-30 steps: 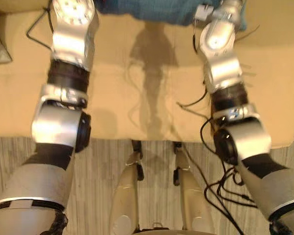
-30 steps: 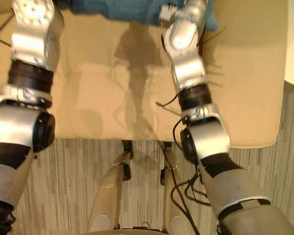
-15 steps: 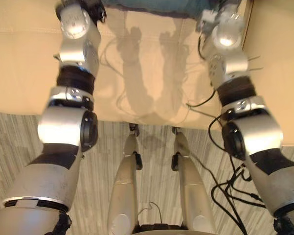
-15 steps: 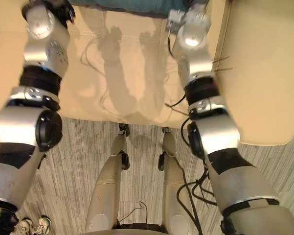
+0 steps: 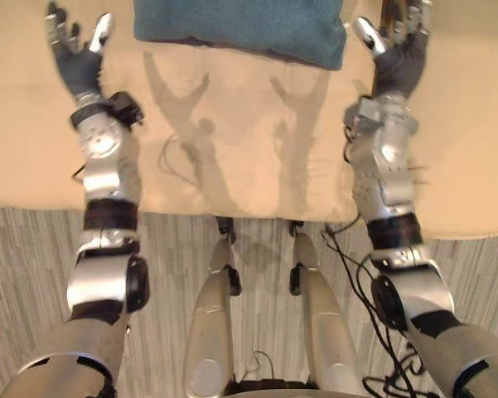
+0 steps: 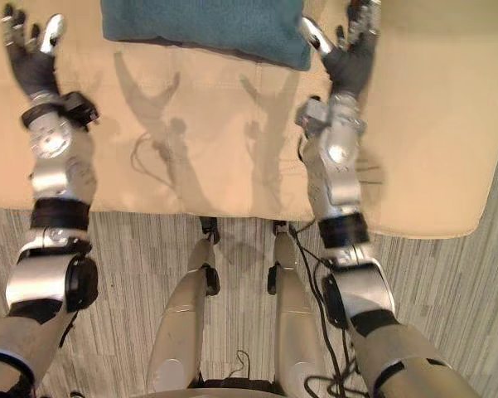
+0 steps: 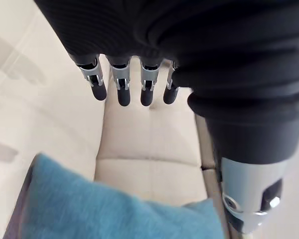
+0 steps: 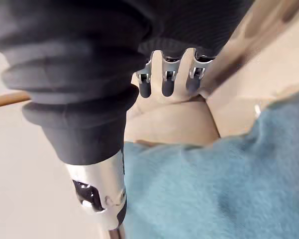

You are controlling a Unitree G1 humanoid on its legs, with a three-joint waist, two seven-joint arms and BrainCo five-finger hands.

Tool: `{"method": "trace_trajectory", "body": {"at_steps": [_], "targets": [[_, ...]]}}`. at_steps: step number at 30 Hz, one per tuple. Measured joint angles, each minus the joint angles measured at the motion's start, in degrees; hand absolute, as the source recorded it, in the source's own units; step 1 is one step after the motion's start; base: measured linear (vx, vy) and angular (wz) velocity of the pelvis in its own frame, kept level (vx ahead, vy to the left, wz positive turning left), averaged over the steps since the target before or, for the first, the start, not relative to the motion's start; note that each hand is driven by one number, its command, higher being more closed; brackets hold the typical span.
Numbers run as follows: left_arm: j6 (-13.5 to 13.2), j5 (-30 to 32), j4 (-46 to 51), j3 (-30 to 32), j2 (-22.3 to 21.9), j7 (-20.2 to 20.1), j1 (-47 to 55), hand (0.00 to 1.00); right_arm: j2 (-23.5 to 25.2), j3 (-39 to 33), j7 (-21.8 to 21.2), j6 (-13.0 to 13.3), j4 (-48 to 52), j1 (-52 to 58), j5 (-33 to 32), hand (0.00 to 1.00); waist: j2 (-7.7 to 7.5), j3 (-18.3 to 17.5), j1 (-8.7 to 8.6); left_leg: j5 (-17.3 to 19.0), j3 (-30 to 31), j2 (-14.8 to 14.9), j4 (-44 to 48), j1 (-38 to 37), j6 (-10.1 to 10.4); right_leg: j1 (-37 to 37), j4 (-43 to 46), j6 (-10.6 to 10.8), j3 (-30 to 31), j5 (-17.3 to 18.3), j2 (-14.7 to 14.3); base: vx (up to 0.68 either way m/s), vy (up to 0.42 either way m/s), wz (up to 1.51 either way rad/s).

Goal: Pick up cushions and gather them together orderly.

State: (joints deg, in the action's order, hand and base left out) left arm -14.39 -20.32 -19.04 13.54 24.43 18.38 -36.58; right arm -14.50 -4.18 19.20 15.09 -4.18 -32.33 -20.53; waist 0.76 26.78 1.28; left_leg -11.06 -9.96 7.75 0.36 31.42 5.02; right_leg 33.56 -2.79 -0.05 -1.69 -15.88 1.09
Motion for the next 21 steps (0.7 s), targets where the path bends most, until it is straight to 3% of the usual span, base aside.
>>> {"method": "trace_trajectory", "body": {"at_steps": [2,4,8,11,14,21], "targets": [[-0.6,0.0,5.5,0.0,-2.8,-2.0,10.1,0.00,-0.6,-0.5,-1.6,-0.1,3.5,10.4,2.9,0.00,0.07,-0.6,0.21,2.1,0.3,0.3,2.1,-3.0,0.1,-3.0,2.4,0.0,-0.4,2.5,-0.1,0.03,-0.002,0.04],[-1.0,0.3,8.4,-1.6,-7.7,-4.8,23.8,0.00,-0.5,-0.3,-4.5,-0.4,5.0,23.8,7.3,0.00,0.06,-4.9,0.32,5.7,0.4,0.7,5.4,-5.0,-0.2,-5.1,5.6,0.3,-0.8,6.4,0.0,0.09,0.005,0.03],[-0.1,3.2,7.0,-6.8,-12.5,-11.1,41.8,0.00,0.5,-0.4,-10.7,-1.6,3.6,42.0,15.2,0.00,-0.11,-9.1,1.05,10.6,0.1,1.1,9.0,-11.9,0.0,-12.0,8.9,0.4,-1.4,11.2,0.1,0.10,0.011,-0.01],[1.0,7.3,-5.4,-8.9,-12.7,-15.3,47.6,0.00,1.4,0.1,-14.6,-2.5,-10.4,45.4,20.3,0.00,-0.37,-14.3,0.45,11.8,0.1,0.8,8.3,-16.6,0.0,-16.2,8.8,1.1,-1.3,12.8,0.2,0.11,0.027,-0.01],[2.9,12.2,-17.6,-8.9,-12.9,-18.2,48.5,0.00,1.6,0.5,-17.5,-3.4,-23.4,45.3,23.6,0.00,-0.59,-16.4,-0.50,12.1,-0.2,0.3,6.3,-21.5,0.0,-20.9,6.7,1.5,-0.9,12.8,0.3,0.06,0.031,-0.04],[4.2,20.4,-28.1,-8.9,-13.3,-21.1,51.9,0.00,1.5,0.5,-19.7,-4.6,-38.0,47.2,30.0,0.00,-0.77,-21.1,-0.74,12.5,-2.9,-0.6,2.0,-30.8,0.0,-28.2,2.4,2.7,2.0,11.9,0.5,0.06,0.036,-0.20]]}}
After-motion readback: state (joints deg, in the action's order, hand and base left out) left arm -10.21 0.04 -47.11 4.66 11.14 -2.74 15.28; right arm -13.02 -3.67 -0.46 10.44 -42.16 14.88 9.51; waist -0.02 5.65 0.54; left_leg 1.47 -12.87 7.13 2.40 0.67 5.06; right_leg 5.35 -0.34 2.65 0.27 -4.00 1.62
